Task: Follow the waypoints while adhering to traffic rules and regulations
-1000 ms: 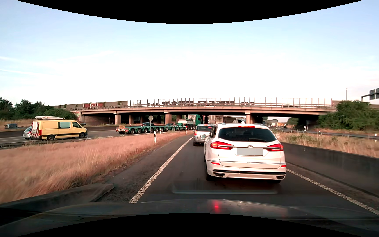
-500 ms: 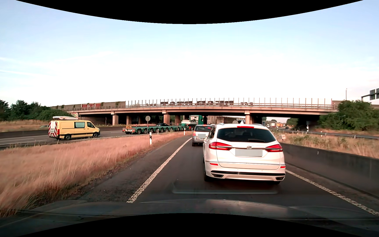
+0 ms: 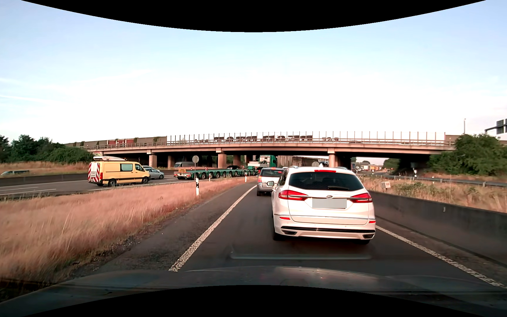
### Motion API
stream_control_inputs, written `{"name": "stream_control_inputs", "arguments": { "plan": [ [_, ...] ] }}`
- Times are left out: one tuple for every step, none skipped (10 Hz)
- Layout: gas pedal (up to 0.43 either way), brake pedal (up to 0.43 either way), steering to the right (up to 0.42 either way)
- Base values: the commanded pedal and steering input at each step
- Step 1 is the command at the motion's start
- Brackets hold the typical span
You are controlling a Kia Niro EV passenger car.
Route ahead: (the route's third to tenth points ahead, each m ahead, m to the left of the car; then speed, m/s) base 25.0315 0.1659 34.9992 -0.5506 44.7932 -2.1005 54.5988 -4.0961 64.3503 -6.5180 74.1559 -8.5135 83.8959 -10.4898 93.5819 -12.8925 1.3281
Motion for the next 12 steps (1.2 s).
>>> {"name": "stream_control_inputs", "arguments": {
  "plan": [
    [0.000, 0.165, -0.002],
    [0.000, 0.146, -0.003],
    [0.000, 0.116, -0.003],
    [0.000, 0.091, -0.003],
    [0.000, 0.049, -0.003],
    [0.000, 0.024, -0.003],
    [0.000, 0.000, -0.003],
    [0.000, 0.000, -0.003],
    [0.000, 0.000, -0.004],
    [0.000, 0.000, -0.003],
    [0.000, 0.000, -0.003],
    [0.000, 0.000, -0.003]
  ]
}}
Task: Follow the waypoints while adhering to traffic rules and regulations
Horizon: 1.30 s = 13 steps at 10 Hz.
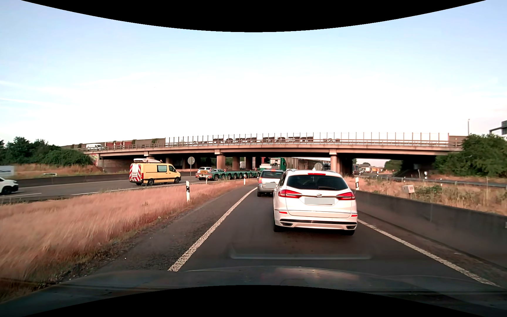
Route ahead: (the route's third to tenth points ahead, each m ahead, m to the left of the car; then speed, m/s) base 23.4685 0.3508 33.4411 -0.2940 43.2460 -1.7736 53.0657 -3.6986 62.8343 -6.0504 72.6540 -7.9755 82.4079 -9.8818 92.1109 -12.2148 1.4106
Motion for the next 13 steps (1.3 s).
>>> {"name": "stream_control_inputs", "arguments": {
  "plan": [
    [0.000, 0.000, -0.003],
    [0.000, 0.000, -0.003],
    [0.000, 0.000, -0.003],
    [0.000, 0.000, -0.003],
    [0.000, 0.000, -0.003],
    [0.000, 0.000, -0.003],
    [0.000, 0.000, -0.003],
    [0.000, 0.000, -0.004],
    [0.000, 0.000, -0.003],
    [0.000, 0.000, -0.003],
    [0.000, 0.000, -0.003],
    [0.000, 0.000, -0.003],
    [0.000, 0.000, -0.003]
  ]
}}
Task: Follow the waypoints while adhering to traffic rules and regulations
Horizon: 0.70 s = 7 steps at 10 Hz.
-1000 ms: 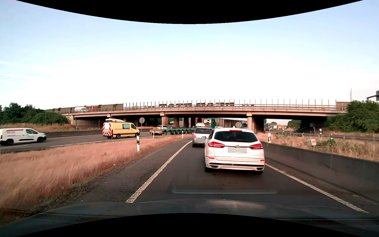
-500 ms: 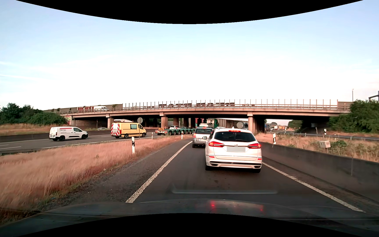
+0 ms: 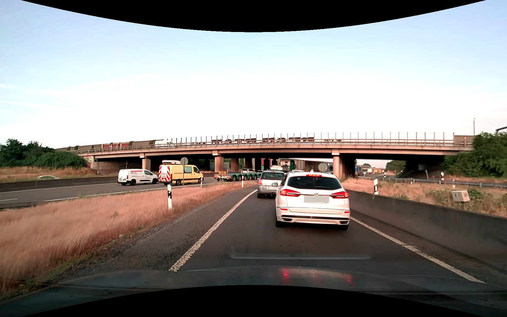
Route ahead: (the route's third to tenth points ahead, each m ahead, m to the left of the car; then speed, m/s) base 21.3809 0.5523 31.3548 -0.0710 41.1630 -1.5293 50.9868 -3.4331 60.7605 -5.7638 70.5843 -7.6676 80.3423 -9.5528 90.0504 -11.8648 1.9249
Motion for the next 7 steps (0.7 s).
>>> {"name": "stream_control_inputs", "arguments": {
  "plan": [
    [0.000, 0.000, -0.003],
    [0.000, 0.000, -0.003],
    [0.000, 0.000, -0.003],
    [0.000, 0.000, -0.003],
    [0.000, 0.000, -0.003],
    [0.000, 0.000, -0.003],
    [0.000, 0.000, -0.003]
  ]
}}
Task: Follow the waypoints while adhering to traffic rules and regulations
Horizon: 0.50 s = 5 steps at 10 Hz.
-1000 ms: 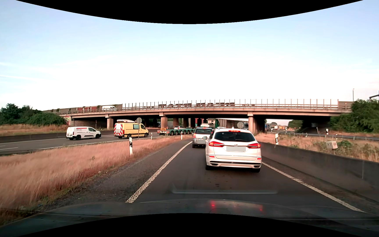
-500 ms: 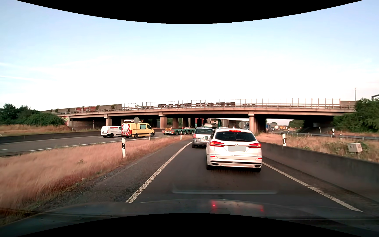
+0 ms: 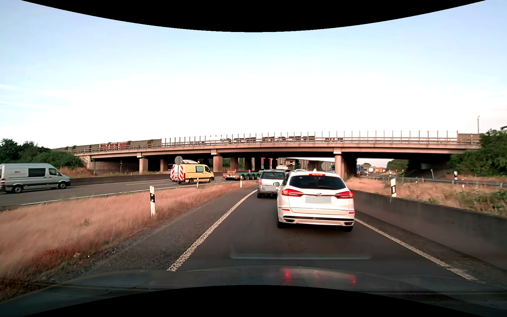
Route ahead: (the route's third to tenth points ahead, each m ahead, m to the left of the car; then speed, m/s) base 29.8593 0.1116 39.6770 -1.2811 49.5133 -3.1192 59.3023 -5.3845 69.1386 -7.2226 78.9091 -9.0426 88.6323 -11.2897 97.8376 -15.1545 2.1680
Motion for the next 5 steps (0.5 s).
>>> {"name": "stream_control_inputs", "arguments": {
  "plan": [
    [0.000, 0.000, -0.003],
    [0.000, 0.000, -0.003],
    [0.000, 0.000, -0.003],
    [0.000, 0.049, -0.003],
    [0.000, 0.091, -0.003]
  ]
}}
